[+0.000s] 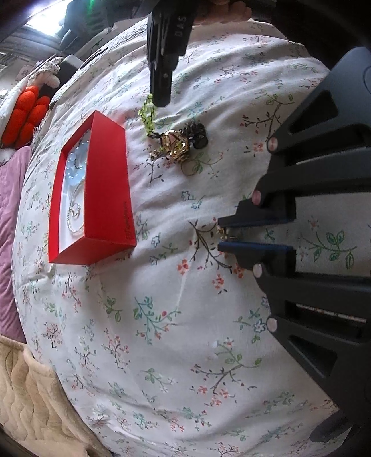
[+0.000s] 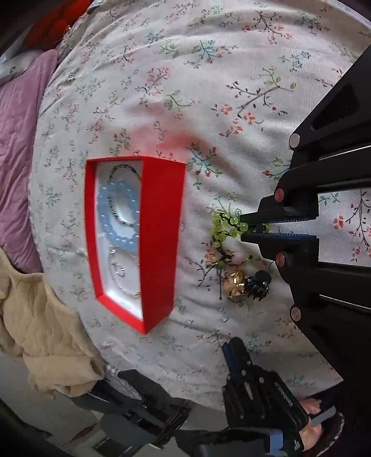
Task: Organize jewelry
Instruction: 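Grasp the lime-green bead bracelet with the right gripper while the left reaches the gold charm, then carry the green bracelet and small gold earring over the red box with both grippers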
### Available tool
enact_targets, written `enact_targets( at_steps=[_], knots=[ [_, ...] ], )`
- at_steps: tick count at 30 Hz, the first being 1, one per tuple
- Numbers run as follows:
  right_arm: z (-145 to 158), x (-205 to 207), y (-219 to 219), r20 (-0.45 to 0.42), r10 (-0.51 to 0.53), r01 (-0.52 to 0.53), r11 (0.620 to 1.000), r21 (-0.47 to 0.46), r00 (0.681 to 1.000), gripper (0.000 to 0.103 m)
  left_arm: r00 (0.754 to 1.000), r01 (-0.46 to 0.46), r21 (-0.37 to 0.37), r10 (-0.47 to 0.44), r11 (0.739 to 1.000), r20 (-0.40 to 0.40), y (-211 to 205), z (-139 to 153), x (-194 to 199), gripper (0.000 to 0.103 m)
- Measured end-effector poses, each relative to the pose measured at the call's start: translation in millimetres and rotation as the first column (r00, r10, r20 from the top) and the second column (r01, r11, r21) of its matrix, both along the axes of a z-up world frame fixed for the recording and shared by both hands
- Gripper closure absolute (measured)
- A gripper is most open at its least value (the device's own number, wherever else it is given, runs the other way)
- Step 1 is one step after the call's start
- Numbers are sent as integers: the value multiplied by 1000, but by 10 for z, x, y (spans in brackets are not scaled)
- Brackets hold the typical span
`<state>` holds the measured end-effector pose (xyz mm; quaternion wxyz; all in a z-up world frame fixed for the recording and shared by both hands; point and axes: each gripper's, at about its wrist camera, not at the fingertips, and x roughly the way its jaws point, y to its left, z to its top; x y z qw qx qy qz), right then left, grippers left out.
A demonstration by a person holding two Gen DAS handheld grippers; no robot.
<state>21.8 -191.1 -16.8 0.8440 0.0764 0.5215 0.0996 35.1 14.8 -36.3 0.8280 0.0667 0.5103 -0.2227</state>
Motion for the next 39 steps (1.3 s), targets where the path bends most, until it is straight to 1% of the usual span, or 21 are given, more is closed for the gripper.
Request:
enact_targets(
  at_steps=[8,19,28,39],
  knots=[
    [197,-51,-64,29,-13,12,1000,25,999,98,999,-44,-10,44,999,-16,48,97,74,92],
    [566,-54,10,106,-28,21,998,59,994,98,997,-73,-58,75,996,24,25,432,168,92],
    [803,-45,-20,156,-59,43,994,104,986,98,995,-69,-112,76,991,58,-100,693,211,92],
    [1059,52,-63,224,-109,75,985,154,969,98,992,-81,-202,99,976,76,-251,926,363,92]
  ],
)
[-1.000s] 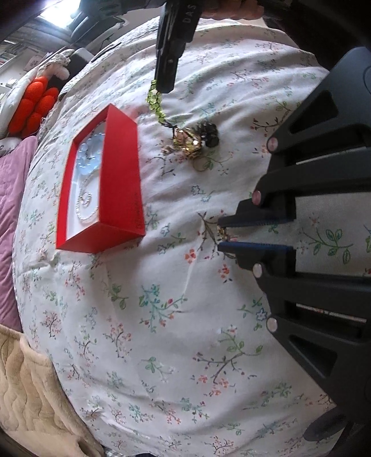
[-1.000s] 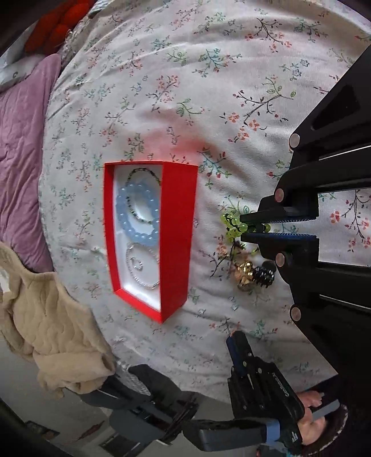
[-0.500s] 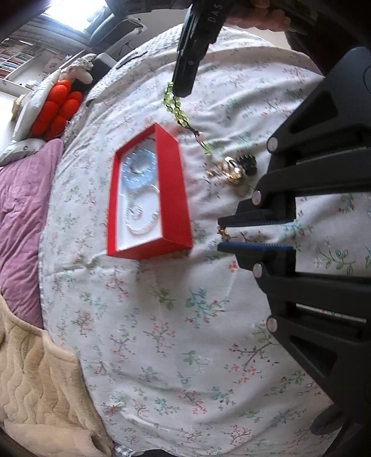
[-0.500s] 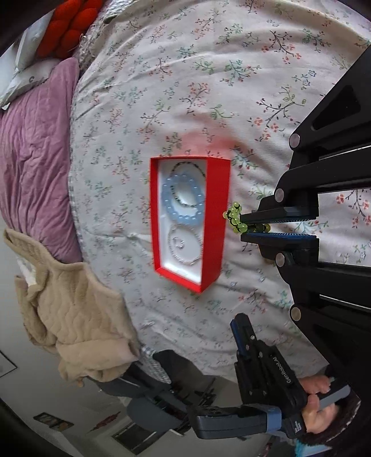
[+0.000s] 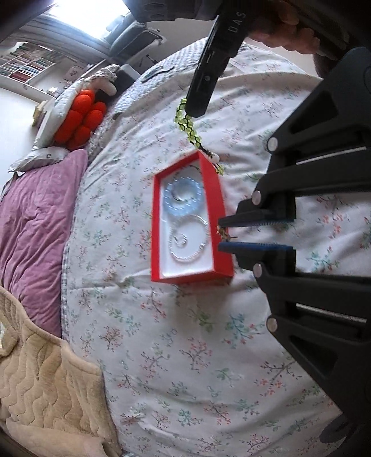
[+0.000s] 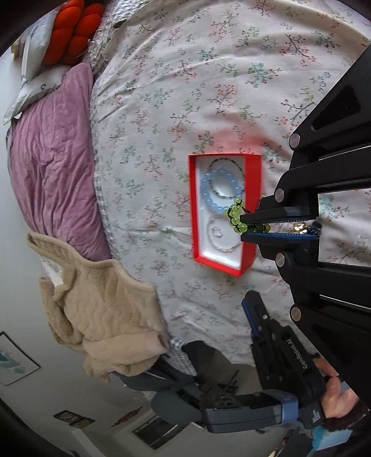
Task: Organize jewelry
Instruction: 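Carry the green bracelet and small gold earring over the red box with both grippers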
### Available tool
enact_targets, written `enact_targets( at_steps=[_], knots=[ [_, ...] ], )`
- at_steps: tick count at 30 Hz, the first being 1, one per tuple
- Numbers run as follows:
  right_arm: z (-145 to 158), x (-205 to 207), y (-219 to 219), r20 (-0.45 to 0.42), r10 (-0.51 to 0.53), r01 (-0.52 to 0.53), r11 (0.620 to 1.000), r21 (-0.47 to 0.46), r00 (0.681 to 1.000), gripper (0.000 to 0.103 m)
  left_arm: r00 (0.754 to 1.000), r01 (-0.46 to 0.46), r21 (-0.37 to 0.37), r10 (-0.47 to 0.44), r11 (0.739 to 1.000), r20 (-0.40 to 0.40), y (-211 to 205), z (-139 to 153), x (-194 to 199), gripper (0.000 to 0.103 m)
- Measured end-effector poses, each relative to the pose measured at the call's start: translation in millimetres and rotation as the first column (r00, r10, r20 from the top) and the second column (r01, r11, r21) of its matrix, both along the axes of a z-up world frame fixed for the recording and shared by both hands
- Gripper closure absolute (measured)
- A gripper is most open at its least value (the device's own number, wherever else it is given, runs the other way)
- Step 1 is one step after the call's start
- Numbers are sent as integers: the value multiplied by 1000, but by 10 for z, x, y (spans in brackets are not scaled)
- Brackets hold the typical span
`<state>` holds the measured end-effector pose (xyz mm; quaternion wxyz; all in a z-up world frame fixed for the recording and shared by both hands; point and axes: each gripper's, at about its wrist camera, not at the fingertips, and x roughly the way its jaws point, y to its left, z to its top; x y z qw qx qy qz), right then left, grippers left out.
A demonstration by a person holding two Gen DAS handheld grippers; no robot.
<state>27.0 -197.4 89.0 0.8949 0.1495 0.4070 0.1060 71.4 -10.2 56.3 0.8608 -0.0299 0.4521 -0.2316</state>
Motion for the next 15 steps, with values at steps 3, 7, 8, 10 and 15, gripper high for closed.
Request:
enact_targets(
  at_steps=[3,7,8,10,15],
  knots=[
    [59,48,-12,22,-17,16,1000,9,1000,98,1000,-3,-20,3,1000,1,-49,17,56,92],
    [104,138,-26,44,-39,38,999,18,998,98,1000,-10,-51,10,999,-4,-109,10,160,92],
    [103,166,-27,46,-43,43,999,21,998,98,1000,-10,-56,10,998,-6,-121,5,187,92],
    [98,213,-29,47,-49,48,998,27,998,97,1000,-8,-63,7,998,-7,-153,-10,227,92],
    [13,353,-24,32,-55,54,998,30,998,97,1000,6,-66,-7,998,-9,-267,-81,330,92]
  ],
)
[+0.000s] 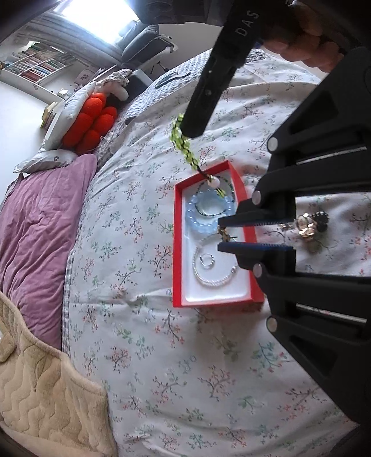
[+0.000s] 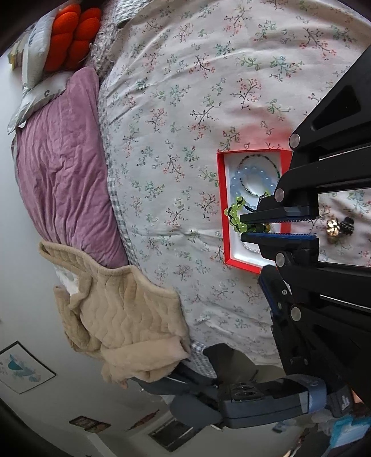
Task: Organize jewelry
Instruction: 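Carry the green bracelet and small gold earring over the red box with both grippers, then lower the green bracelet and gold earring into the box and open both grippers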
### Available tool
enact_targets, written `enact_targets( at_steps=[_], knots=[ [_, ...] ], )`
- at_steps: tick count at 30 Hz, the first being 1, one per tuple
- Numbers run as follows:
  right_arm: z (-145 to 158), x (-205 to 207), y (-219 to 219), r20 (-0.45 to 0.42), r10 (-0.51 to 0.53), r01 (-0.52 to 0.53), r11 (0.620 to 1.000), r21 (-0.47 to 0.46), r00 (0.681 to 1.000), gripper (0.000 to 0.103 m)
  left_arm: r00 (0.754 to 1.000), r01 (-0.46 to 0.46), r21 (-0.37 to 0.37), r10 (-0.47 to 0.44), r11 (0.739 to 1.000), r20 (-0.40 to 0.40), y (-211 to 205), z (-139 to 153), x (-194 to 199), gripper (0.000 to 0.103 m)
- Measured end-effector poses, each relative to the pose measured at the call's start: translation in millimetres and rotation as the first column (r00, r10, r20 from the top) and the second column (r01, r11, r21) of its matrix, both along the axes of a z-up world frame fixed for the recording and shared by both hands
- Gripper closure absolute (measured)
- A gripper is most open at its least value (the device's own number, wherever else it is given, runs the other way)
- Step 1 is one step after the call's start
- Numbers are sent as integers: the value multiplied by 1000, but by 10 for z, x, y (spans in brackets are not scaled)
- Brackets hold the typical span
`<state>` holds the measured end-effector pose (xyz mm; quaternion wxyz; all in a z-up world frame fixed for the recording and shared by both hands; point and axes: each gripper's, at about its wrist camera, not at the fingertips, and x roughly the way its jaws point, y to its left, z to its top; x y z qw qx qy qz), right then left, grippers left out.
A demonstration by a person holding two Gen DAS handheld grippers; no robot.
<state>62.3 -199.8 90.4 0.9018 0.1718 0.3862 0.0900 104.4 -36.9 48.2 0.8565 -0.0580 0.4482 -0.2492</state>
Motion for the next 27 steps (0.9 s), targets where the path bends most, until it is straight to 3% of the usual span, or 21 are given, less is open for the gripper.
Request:
enact_targets(
  at_steps=[19,24,27],
  knots=[
    [-682,465,-83,-201,-12,9,1000,-19,980,97,999,-22,139,26,990,-26,-277,-503,328,91],
    [-730,502,-140,-220,-21,18,1000,-17,975,96,1000,-15,161,18,987,-19,-311,-515,328,91],
    [-700,501,-188,-220,-30,29,1000,-7,975,89,1000,-7,163,11,987,-20,-330,-495,326,87]
  ],
)
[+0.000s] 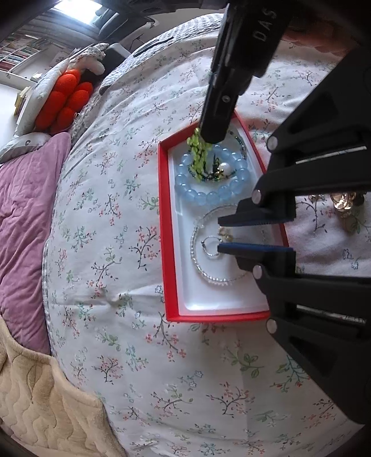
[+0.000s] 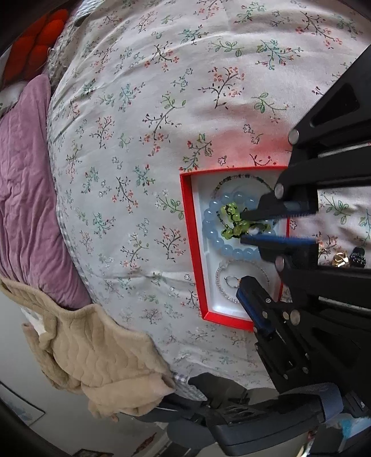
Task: Organize jewelry
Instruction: 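Lower the green bracelet and gold earring into the box and open both grippers, then withdraw both grippers from the box toward the remaining charms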
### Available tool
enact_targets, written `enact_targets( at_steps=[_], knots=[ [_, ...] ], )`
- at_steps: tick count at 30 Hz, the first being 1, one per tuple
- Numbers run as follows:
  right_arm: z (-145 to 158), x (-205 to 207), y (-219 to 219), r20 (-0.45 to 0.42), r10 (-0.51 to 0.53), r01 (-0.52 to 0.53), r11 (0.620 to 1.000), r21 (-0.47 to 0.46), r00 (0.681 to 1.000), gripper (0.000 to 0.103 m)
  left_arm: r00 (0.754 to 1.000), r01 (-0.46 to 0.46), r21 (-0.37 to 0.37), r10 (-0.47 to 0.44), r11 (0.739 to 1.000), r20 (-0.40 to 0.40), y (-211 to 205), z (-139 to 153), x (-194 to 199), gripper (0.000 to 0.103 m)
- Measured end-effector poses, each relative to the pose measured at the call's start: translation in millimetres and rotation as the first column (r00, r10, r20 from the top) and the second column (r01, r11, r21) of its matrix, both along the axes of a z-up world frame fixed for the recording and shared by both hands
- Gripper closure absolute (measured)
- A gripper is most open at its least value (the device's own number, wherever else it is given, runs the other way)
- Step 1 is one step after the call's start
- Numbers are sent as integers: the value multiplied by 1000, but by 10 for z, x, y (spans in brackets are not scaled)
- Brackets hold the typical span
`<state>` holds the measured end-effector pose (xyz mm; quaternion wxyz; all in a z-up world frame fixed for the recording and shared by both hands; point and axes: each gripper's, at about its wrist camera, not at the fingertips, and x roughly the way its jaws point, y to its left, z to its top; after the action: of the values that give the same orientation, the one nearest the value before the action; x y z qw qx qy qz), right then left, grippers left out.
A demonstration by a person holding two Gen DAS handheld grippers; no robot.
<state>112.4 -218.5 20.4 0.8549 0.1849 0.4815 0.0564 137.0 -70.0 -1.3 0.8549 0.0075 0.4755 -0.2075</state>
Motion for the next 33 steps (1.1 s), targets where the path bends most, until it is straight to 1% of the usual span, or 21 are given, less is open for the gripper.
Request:
enact_targets(
  at_steps=[1,3,7,10,12,15,16,17,18,19,21,24,29,33],
  knots=[
    [16,-5,-21,2,-6,6,1000,4,1000,88,1000,2,2,-2,1000,1,-8,6,-3,84],
    [42,-20,-63,4,-11,11,1000,17,1000,87,1000,2,8,-2,1000,8,-15,28,-18,71],
    [101,-75,-106,7,-18,18,1000,25,1000,86,1000,6,13,-7,1000,20,-13,93,-67,65],
    [169,-138,-111,16,-11,10,1000,23,1000,85,1000,3,17,-3,1000,30,1,156,-126,54],
    [202,-168,-112,22,-7,6,1000,20,1000,83,999,-3,23,2,1000,40,18,202,-182,44],
    [247,-241,-137,24,-5,5,1000,20,1000,77,999,-12,45,10,999,51,65,255,-281,36],
    [258,-263,-141,24,-4,4,1000,18,1000,70,999,-14,52,12,999,49,80,265,-308,34],
    [274,-302,-145,26,-3,3,1000,16,1000,55,999,-15,58,12,998,46,99,273,-336,31],
    [289,-329,-149,30,-4,3,1000,13,1000,45,999,-16,63,13,998,43,121,279,-364,27],
    [316,-381,-157,42,-9,8,1000,8,999,34,999,-17,68,15,998,37,149,282,-397,25],
    [350,-464,-160,47,-7,7,1000,-1,999,33,1000,-17,76,16,997,24,201,275,-455,21],
    [340,-555,-173,26,-7,7,1000,-10,1000,32,1000,-21,93,22,995,-10,274,225,-533,20],
    [223,-710,-200,-50,-25,23,999,-31,998,30,991,-27,135,44,990,-125,379,21,-646,20],
    [118,-807,-187,-107,-30,25,999,-46,994,29,981,-29,127,52,991,-187,434,-89,-711,20]
  ],
)
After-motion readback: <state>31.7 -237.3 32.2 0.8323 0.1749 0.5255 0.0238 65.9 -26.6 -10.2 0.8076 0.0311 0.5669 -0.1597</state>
